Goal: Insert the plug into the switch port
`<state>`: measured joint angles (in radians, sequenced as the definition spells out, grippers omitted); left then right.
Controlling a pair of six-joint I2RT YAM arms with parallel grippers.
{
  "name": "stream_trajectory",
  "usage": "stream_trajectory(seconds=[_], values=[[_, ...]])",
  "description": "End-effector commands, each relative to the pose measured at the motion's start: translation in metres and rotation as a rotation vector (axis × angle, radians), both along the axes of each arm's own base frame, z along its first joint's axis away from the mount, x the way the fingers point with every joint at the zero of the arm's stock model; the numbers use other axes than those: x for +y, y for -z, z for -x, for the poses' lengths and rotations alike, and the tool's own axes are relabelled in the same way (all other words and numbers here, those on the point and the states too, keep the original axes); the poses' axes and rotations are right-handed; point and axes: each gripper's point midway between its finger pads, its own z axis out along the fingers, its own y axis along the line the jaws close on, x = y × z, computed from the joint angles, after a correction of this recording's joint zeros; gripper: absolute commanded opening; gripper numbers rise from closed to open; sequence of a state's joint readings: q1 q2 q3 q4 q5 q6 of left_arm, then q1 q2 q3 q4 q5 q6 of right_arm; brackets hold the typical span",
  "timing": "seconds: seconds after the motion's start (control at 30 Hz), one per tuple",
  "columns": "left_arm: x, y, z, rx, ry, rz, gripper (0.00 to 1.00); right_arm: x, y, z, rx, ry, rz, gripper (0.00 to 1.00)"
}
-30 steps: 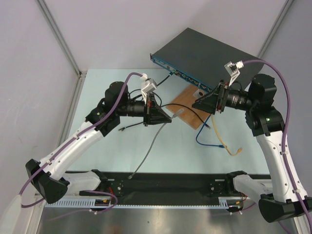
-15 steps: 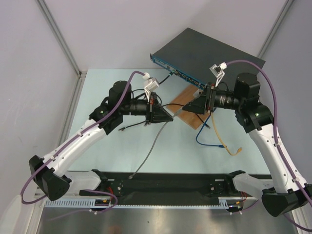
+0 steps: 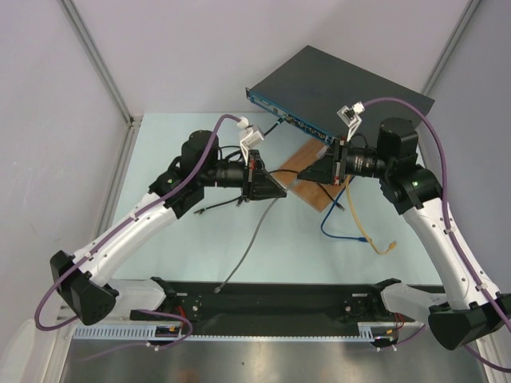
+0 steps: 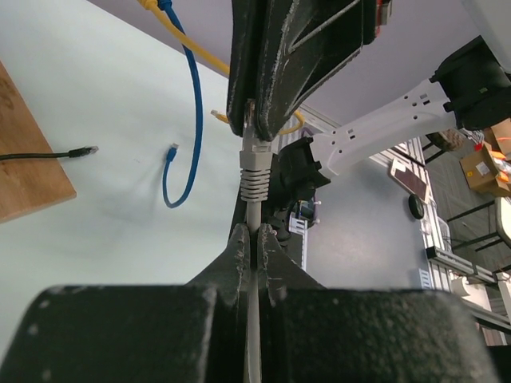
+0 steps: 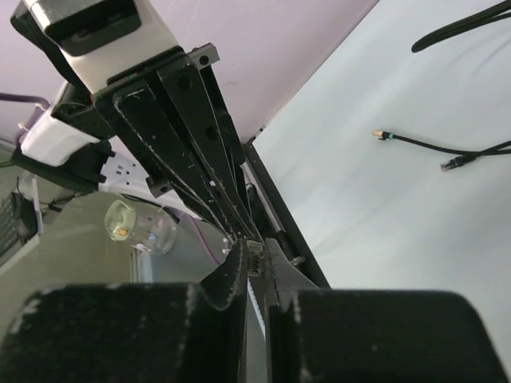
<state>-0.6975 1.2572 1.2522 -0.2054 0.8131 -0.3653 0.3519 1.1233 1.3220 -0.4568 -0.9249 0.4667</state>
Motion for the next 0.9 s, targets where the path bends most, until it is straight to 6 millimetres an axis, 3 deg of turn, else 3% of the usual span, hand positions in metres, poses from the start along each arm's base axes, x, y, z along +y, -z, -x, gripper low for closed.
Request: stream_trajectory(seconds=[0.0, 0.03, 0.17, 0.2, 0.27, 0.3, 0.57, 0.87], values=[[-0.003, -0.026, 0.0, -0.061, 0.004, 0.048, 0.0, 0.001, -0.003, -0.001, -0.024, 0.007, 0.0, 0.0], [-0.002, -0.026, 0.0, -0.069, -0.001, 0.044, 0.0, 0.0, -0.003, -0.001, -0.022, 0.007, 0.0, 0.0], [0.009, -0.032, -0.022, -0.202, -0.145, -0.008, 0.25, -0.002, 0.001, -0.003, 0.02, 0.022, -0.01, 0.0], [0.011, -0.033, -0.026, -0.277, -0.171, -0.033, 0.35, -0.001, 0.005, -0.002, 0.049, 0.016, -0.014, 0.0], [0.015, -0.039, -0.032, -0.416, -0.238, -0.061, 0.41, -0.002, 0.007, -0.003, 0.102, 0.017, -0.04, 0.0], [0.015, -0.042, -0.032, -0.456, -0.25, -0.064, 0.41, -0.001, 0.014, -0.004, 0.138, 0.017, -0.045, 0.0], [0.007, -0.044, -0.023, -0.707, -0.284, -0.104, 0.49, -0.003, 0.006, -0.011, 0.284, 0.033, -0.162, 0.0], [0.002, -0.015, -0.022, -0.734, -0.254, -0.166, 0.51, -0.003, -0.002, -0.008, 0.304, -0.004, -0.21, 0.0]])
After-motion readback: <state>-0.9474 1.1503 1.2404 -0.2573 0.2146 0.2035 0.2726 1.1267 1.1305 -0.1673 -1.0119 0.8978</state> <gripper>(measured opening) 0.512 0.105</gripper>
